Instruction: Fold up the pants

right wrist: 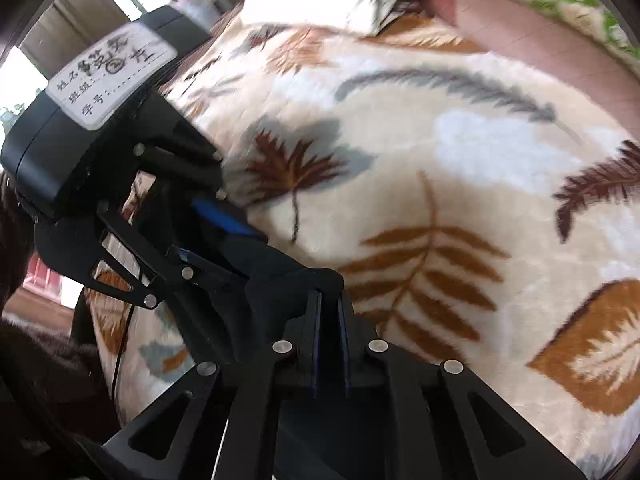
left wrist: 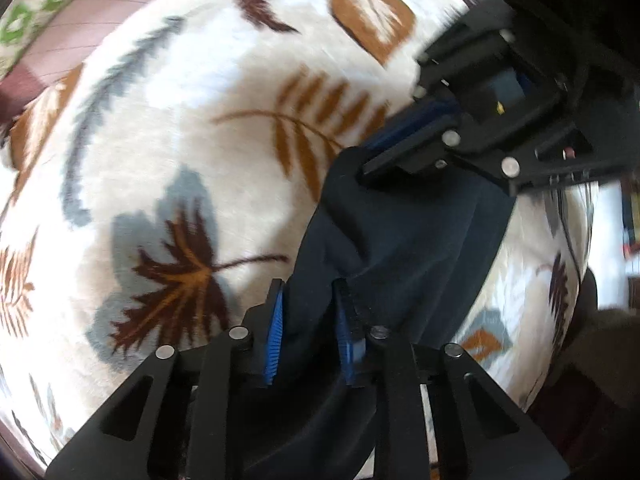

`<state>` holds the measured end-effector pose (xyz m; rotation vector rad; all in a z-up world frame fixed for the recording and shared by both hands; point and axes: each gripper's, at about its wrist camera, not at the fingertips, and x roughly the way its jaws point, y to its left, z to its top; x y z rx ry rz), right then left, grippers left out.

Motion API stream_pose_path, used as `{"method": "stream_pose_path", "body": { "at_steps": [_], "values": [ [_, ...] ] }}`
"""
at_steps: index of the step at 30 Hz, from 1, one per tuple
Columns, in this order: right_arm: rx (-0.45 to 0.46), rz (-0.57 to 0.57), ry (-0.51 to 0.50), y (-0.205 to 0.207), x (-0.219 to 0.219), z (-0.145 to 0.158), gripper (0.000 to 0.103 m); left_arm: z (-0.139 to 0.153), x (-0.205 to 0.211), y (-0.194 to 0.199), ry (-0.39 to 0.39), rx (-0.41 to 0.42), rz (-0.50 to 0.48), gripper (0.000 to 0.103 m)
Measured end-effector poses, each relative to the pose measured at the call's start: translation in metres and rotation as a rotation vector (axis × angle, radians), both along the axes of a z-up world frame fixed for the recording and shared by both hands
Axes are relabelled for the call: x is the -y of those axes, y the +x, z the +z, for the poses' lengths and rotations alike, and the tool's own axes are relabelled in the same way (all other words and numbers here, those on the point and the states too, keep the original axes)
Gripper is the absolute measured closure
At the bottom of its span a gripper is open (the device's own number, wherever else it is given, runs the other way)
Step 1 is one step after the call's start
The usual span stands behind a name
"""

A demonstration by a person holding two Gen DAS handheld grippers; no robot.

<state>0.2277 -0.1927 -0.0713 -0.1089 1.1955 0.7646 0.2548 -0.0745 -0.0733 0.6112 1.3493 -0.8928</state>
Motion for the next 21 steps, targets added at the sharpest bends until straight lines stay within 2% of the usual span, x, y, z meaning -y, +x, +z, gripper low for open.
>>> {"method": "stream_pose_path", "body": {
  "at_steps": [3, 7, 10, 12, 13, 14, 16, 18, 19, 21],
  "values": [
    [0.039, -0.042, 0.006, 0.006, 0.007, 0.010, 0.096, 0.005, -0.008, 0.013, -0.009, 0.024, 0.061, 0.082],
    [0.087, -0.099, 0.014, 0.017, 0.011, 0.018, 0.096, -0.006, -0.010, 0.028, 0.023, 0.039, 0.124, 0.082],
    [0.102, -0.132, -0.019, 0.028, 0.012, 0.008, 0.098, -0.015, 0.003, 0.035, 0.049, 0.067, 0.109, 0.082],
    [0.089, -0.141, -0.030, 0.033, 0.013, -0.004, 0.098, -0.021, 0.008, 0.038, 0.069, 0.076, 0.099, 0.076],
    [0.086, -0.147, -0.040, 0.035, 0.012, -0.011, 0.098, -0.024, 0.009, 0.040, 0.079, 0.067, 0.115, 0.068],
    [0.068, -0.164, -0.048, 0.037, 0.016, -0.018, 0.098, -0.027, 0.008, 0.043, 0.093, 0.062, 0.132, 0.053],
    [0.060, -0.182, -0.060, 0.039, 0.017, -0.026, 0.102, -0.027, 0.001, 0.055, 0.096, 0.047, 0.180, 0.043],
    [0.069, -0.214, -0.046, 0.039, 0.020, -0.020, 0.100, -0.022, -0.008, 0.062, 0.079, 0.023, 0.228, 0.043],
    [0.075, -0.235, -0.042, 0.038, 0.023, -0.014, 0.093, -0.016, -0.015, 0.064, 0.079, 0.032, 0.264, 0.043],
    [0.086, -0.274, 0.007, 0.030, 0.030, 0.003, 0.093, -0.008, -0.023, 0.064, 0.092, 0.062, 0.299, 0.043]
  ]
}}
